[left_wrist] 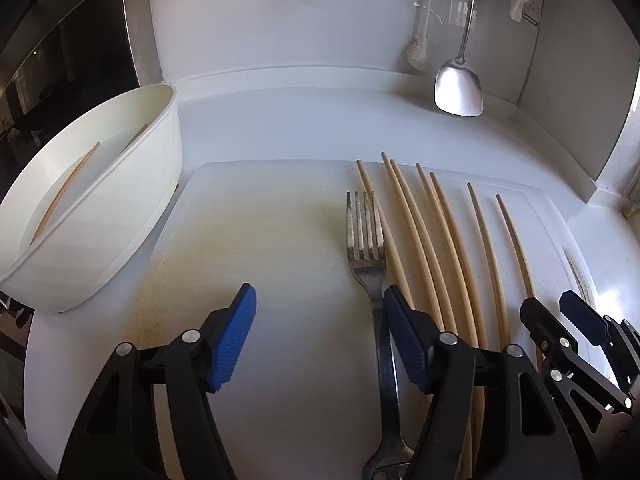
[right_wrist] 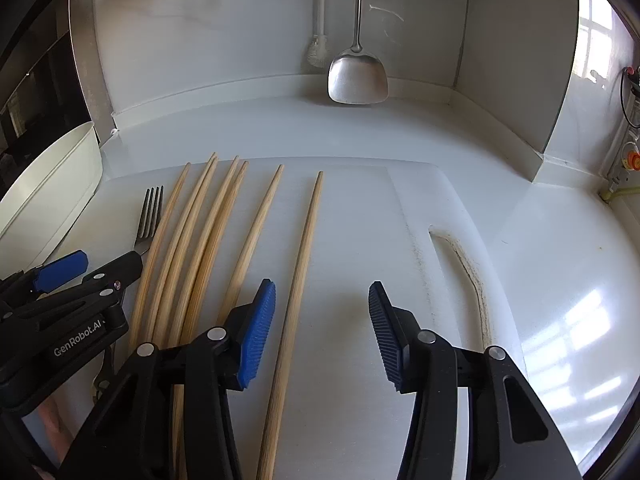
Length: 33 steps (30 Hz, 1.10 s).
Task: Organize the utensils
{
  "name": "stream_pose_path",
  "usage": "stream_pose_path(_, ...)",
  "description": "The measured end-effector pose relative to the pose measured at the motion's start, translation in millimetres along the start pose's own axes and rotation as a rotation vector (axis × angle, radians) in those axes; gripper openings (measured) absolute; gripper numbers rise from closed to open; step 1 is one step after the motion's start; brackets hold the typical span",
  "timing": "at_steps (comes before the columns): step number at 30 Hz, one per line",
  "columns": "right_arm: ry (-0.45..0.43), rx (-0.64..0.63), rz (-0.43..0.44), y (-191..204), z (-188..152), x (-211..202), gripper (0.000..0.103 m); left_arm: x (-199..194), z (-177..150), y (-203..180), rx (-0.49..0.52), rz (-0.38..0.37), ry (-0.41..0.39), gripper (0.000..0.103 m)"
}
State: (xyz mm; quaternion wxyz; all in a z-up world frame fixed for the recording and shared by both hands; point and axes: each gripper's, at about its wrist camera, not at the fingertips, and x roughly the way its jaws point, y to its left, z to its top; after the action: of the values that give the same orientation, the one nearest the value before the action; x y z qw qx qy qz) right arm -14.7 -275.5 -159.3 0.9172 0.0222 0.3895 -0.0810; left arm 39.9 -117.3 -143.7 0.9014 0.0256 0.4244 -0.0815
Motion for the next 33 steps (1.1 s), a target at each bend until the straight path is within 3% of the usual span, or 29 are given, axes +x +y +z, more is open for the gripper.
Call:
stream_pose_path(6,-0.008,-0.032,0.019,8.2,-1.9,-1.4,0.027,-2.8,-2.4,-8.6,0.036,-0.026,-0.011,0.035)
stream_pose_path(10,-0.012,-0.033,0.022,8.1,-3.0,-2.6,0.008,-4.6,-3.1,-15.7,0.070,-0.062,-0.004,0.009)
stream_pose_path(25,-0.024,0.034,0.075,-8.6,-2.2,-9.9,0.006,-6.4,-2.1,-3.8,-0.014,-0.113,0.046,0.007)
stream_pose_path(33,-0.036,0.038,0.083,-11.2,-1.2,-16.6,0.006,-18.5,5.0,1.1,-0.031,-0.114,0.030,0.007)
